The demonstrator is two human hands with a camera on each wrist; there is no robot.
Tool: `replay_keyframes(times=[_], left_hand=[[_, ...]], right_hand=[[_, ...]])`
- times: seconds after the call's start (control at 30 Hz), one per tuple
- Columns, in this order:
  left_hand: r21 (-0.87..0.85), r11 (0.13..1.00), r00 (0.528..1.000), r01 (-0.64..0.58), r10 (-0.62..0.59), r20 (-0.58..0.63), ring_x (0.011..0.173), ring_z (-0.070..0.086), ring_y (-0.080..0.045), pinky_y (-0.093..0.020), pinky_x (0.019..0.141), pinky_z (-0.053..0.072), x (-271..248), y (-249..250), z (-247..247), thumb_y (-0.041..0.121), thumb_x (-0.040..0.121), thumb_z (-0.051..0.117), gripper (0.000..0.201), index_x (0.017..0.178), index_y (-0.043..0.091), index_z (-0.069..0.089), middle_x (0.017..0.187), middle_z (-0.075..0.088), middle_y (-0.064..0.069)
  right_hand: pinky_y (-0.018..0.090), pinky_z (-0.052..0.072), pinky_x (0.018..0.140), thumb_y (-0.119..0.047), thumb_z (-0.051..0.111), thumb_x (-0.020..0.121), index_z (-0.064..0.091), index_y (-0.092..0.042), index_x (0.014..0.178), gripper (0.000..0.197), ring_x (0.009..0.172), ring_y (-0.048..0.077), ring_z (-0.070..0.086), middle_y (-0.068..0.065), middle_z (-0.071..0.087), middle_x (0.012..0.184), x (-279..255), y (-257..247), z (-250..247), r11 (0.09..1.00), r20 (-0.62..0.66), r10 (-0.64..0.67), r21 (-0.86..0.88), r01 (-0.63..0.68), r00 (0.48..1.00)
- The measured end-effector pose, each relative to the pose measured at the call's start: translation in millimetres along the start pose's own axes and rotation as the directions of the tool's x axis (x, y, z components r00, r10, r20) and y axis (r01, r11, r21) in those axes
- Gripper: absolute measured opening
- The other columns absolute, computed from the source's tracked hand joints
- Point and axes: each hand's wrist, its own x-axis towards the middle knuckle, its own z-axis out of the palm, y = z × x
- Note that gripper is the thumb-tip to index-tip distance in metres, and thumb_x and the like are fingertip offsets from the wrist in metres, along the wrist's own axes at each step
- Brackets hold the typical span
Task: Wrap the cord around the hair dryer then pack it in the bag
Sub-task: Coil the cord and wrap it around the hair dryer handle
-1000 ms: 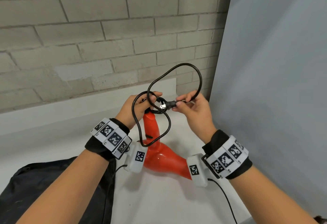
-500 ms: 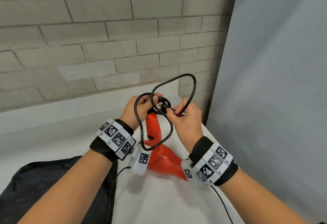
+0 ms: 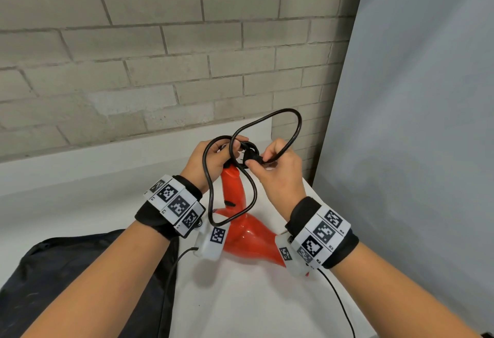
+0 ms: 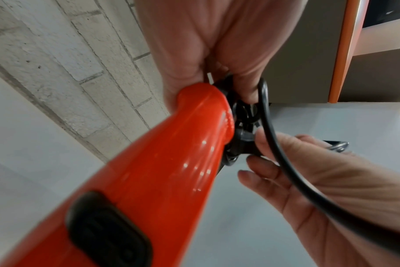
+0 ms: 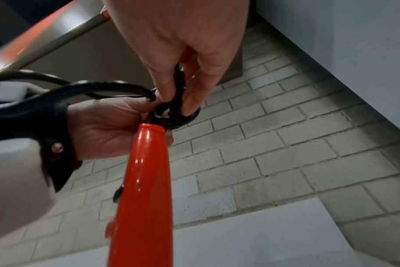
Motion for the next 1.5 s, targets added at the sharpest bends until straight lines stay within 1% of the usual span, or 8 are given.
replay_keyframes(times=[0.1,0.23,0.57,0.83,1.07,1.23,1.4,1.5], left_hand=[[-0.011,1.0,1.0,0.0,0.0,0.03,0.064,0.059,0.008,-0.007,0.062,0.045,-0.3,1.4,1.3,0.012,0.089,0.048,0.017,0.096,0.018,0.062,0.065,0.068,0.017],[-0.018,1.0,0.999,0.003,-0.002,0.05,0.061,0.057,0.004,-0.009,0.061,0.045,1.2,-2.3,-3.4,0.015,0.089,0.05,0.016,0.089,0.019,0.065,0.062,0.066,0.017],[-0.076,0.997,0.998,0.019,-0.015,0.058,0.06,0.059,0.001,-0.01,0.063,0.049,2.4,-6.3,2.4,0.01,0.09,0.046,0.021,0.103,0.003,0.061,0.057,0.064,0.008],[-0.101,0.995,0.996,-0.019,0.027,0.079,0.078,0.064,0.0,-0.017,0.077,0.049,2.9,-9.9,3.0,0.016,0.087,0.052,0.014,0.089,0.02,0.065,0.074,0.072,0.015],[-0.077,0.997,0.991,-0.023,0.033,0.126,0.086,0.066,-0.004,-0.02,0.079,0.052,0.9,-8.5,5.6,0.026,0.083,0.056,0.013,0.091,0.027,0.066,0.083,0.073,0.015],[-0.156,0.988,0.983,-0.002,0.03,0.179,0.077,0.063,-0.013,-0.025,0.068,0.054,-1.4,-0.6,12.2,0.054,0.062,0.071,0.039,0.087,0.024,0.069,0.081,0.071,0.008],[-0.152,0.988,0.982,0.021,0.008,0.187,0.084,0.057,-0.029,-0.027,0.072,0.053,-0.6,-1.7,13.1,0.021,0.074,0.06,0.019,0.092,0.016,0.063,0.093,0.062,-0.008],[-0.138,0.99,0.992,0.024,-0.006,0.123,0.086,0.06,-0.019,-0.026,0.079,0.053,-1.1,-3.6,9.8,0.019,0.071,0.059,0.018,0.089,0.018,0.062,0.093,0.061,0.0]], right_hand=[[0.015,0.045,0.071,0.0,0.071,0.071,0.035,-0.027,0.061,0.046,0.078,0.009,0.055,-0.005,0.046,0.067,1.2,2.3,3.6,0.997,-0.027,0.015,0.074,-0.013,1.0],[0.012,0.036,0.055,0.005,0.07,0.07,0.036,-0.025,0.06,0.046,0.057,0.008,0.039,-0.004,0.039,0.062,2.3,4.5,1.4,0.985,0.076,0.034,0.166,-0.047,0.996],[0.027,0.043,0.07,0.001,0.072,0.071,0.033,-0.029,0.07,0.049,0.067,0.007,0.042,-0.009,0.041,0.074,9.0,-0.8,-8.6,0.993,0.2,-0.064,0.109,0.043,0.978],[0.007,0.046,0.075,-0.004,0.068,0.077,0.047,-0.023,0.097,0.035,0.079,-0.008,0.057,-0.014,0.056,0.089,1.7,-1.5,5.0,0.979,0.222,0.118,0.135,-0.15,0.968],[0.037,0.054,0.062,-0.01,0.075,0.068,0.055,-0.002,0.087,0.028,0.067,0.022,0.058,0.003,0.056,0.073,23.1,-10.2,-7.9,0.981,0.238,0.049,-0.196,-0.001,0.97],[0.026,0.039,0.045,-0.009,0.074,0.066,0.034,-0.022,0.066,0.042,0.056,0.016,0.046,-0.003,0.045,0.064,28.7,-8.4,-7.7,0.962,0.283,0.153,-0.263,-0.077,0.947],[0.023,0.042,0.049,-0.005,0.074,0.066,0.04,-0.018,0.07,0.037,0.055,0.012,0.047,-0.002,0.048,0.066,25.7,-10.5,-13.4,0.969,0.341,0.196,-0.209,-0.129,0.919],[0.023,0.049,0.055,0.005,0.077,0.064,0.049,-0.008,0.084,0.036,0.062,0.015,0.054,0.002,0.054,0.072,16.6,-13.3,-20.9,0.986,0.397,0.164,-0.039,-0.162,0.903]])
